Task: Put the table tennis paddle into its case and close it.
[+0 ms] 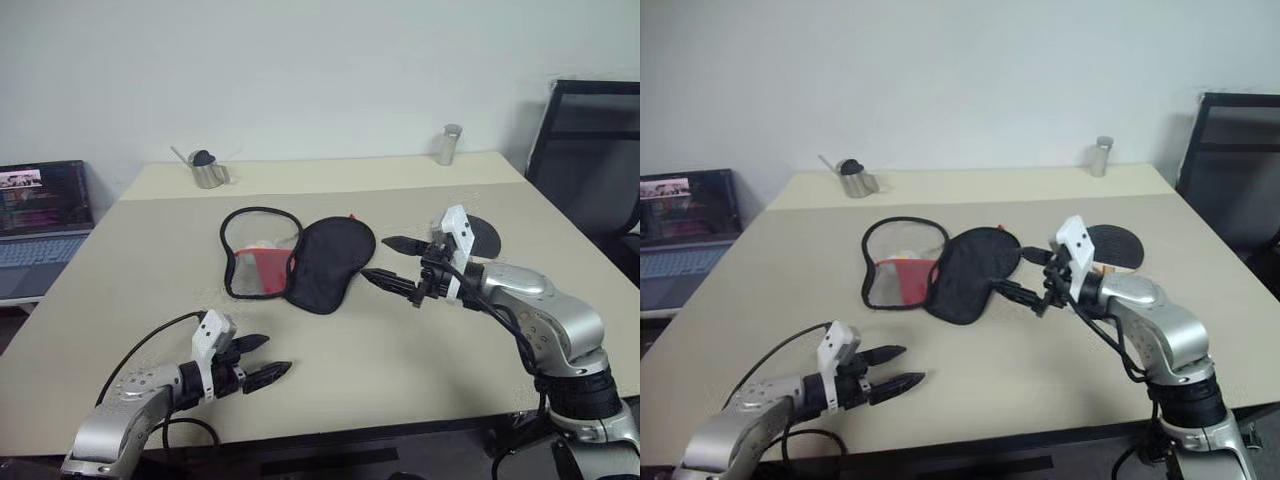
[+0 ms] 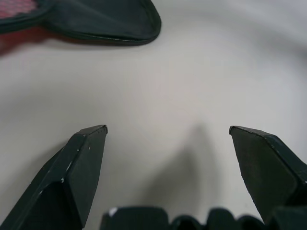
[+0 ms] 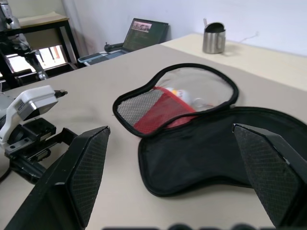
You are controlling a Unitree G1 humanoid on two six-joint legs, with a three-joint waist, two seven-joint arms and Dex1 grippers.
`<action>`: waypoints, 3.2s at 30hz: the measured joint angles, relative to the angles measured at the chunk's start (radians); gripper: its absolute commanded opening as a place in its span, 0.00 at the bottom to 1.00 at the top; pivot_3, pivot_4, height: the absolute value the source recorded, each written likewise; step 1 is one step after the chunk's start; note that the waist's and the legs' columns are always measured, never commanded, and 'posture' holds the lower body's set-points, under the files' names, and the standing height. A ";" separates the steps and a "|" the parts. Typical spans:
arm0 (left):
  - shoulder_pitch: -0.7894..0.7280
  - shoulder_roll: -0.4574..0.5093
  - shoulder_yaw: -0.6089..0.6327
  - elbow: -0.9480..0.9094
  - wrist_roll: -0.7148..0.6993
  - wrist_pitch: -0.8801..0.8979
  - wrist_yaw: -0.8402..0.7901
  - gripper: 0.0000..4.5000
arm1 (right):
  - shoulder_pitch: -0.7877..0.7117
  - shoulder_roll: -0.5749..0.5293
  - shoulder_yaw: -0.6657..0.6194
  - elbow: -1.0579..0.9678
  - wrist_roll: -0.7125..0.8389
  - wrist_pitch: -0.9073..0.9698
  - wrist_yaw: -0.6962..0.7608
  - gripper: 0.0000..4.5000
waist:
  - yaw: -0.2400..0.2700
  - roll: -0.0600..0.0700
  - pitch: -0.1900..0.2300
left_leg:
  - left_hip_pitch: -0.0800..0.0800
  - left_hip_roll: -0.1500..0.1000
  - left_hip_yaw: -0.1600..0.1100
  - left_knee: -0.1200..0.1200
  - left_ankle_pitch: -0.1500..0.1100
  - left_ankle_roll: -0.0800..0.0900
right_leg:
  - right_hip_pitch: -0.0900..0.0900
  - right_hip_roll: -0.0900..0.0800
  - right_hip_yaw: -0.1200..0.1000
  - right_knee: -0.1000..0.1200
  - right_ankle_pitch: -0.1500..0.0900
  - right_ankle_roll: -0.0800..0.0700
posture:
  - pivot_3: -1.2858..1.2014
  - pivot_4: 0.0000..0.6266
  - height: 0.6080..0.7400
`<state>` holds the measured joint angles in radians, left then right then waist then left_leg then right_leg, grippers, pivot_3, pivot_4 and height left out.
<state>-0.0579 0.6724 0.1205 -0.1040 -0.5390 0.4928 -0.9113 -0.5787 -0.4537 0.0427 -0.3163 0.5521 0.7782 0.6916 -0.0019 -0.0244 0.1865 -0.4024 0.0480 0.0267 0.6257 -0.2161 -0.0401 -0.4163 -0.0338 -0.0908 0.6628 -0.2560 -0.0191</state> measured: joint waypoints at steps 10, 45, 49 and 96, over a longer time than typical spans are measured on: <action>-0.230 -0.033 0.160 0.076 -0.078 -0.031 0.043 0.99 | 0.020 0.064 0.043 -0.067 -0.018 0.012 -0.071 1.00 | 0.006 -0.001 0.001 | 0.000 -0.001 0.000 0.003 -0.001 -0.001 | 0.001 0.000 0.000 0.000 0.001 0.002 | 0.52 0.24 1.00; -0.322 -0.012 0.191 0.139 -0.007 -0.130 0.094 0.99 | 0.006 0.101 0.098 0.012 -0.080 -0.037 -0.099 1.00 | -0.017 -0.002 0.003 | -0.004 -0.008 -0.036 0.002 0.001 0.002 | 0.015 -0.016 -0.032 0.000 -0.001 0.002 | 0.52 0.24 1.00; -0.325 -0.012 0.189 0.142 -0.006 -0.131 0.092 0.99 | 0.005 0.105 0.099 0.022 -0.102 -0.056 -0.097 1.00 | -0.033 0.006 0.008 | -0.017 -0.043 -0.100 0.000 0.015 0.002 | 0.032 -0.032 -0.088 0.001 -0.014 0.019 | 0.52 0.24 1.00; -0.502 0.002 0.105 0.379 0.118 -0.286 -0.079 0.99 | -0.168 0.382 0.020 0.638 -0.278 -0.008 -0.392 1.00 | -0.001 0.016 0.017 | -0.014 -0.035 -0.066 -0.002 0.023 0.002 | 0.021 -0.036 -0.065 0.007 -0.011 0.016 | 0.52 0.24 1.00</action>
<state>-0.5598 0.6748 0.2252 0.2746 -0.4211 0.2069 -0.9905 -0.7465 -0.0720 0.0631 0.3212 0.2743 0.7698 0.2998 -0.0030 -0.0083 0.2034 -0.4167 0.0129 -0.0389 0.6238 -0.1933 -0.0381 -0.3956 -0.0701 -0.1555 0.6702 -0.2670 -0.0028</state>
